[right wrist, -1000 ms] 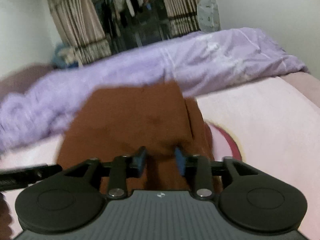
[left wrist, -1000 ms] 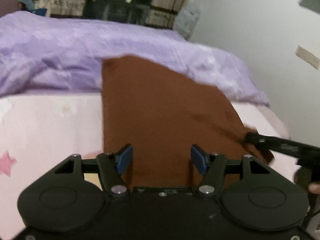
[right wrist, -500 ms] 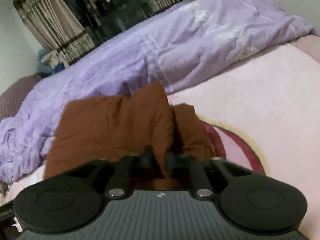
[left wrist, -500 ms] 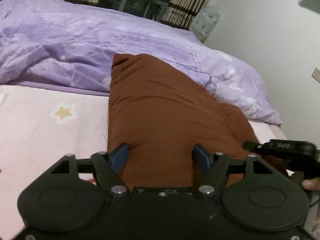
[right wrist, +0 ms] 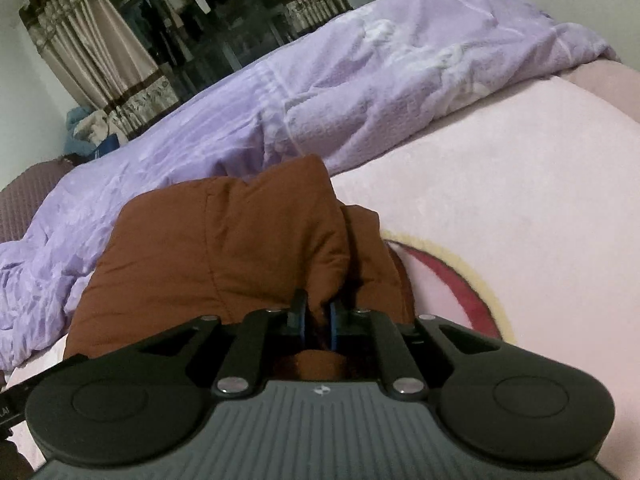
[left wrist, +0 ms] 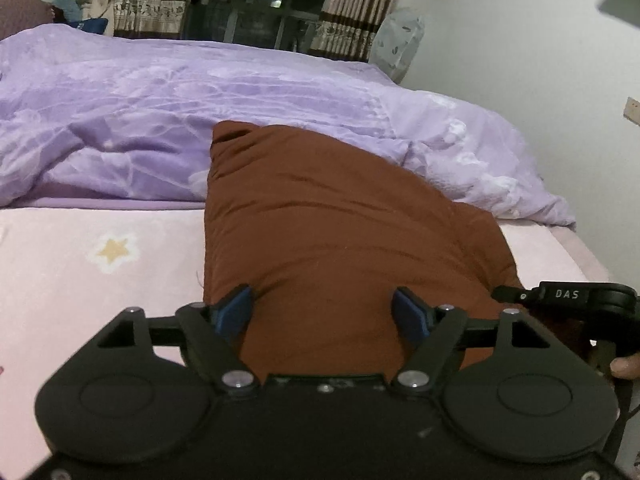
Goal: Fold large clothes
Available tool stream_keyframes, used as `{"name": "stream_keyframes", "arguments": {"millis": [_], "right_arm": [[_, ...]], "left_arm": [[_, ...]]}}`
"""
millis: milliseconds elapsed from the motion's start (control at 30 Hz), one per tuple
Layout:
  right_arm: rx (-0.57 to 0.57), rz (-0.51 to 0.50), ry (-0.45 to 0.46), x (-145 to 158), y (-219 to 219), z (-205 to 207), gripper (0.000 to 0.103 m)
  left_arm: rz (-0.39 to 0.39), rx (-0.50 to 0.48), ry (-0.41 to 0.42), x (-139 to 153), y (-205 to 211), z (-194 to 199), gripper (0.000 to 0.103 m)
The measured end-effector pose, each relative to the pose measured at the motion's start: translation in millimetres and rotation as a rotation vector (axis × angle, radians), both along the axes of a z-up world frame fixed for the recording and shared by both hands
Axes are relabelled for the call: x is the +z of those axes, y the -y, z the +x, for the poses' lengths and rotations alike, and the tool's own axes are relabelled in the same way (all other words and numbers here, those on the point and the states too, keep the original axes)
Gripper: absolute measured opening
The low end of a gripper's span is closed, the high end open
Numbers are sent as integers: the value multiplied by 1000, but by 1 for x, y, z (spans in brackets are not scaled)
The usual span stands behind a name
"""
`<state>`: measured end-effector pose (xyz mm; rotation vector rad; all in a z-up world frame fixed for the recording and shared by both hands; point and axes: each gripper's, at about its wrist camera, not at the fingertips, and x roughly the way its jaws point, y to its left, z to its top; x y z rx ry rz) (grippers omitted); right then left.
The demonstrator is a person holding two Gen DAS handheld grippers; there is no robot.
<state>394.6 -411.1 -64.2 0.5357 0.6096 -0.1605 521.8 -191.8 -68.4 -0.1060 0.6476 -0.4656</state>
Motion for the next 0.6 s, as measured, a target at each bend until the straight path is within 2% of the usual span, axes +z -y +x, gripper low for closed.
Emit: {"name": "stream_keyframes", "arguments": {"millis": [133, 200, 267, 333, 500, 600], "right_arm": [[-1, -25, 43, -2, -2, -8, 16], [0, -68, 55, 7, -3, -15, 28], [-22, -103, 75, 24, -8, -27, 35], [-24, -132, 113, 40, -17, -42, 36], [53, -236, 186, 65, -51, -86, 36], [65, -305, 169, 62, -68, -98, 36]], "left_arm": [[14, 5, 8, 4, 2, -2, 78], [-8, 1, -2, 14, -2, -5, 76], [-44, -15, 5, 26, -7, -12, 76], [-51, -19, 24, 35, -8, -23, 76], [-31, -64, 84, 44, -12, -65, 77], [-47, -81, 77, 39, -17, -83, 77]]}}
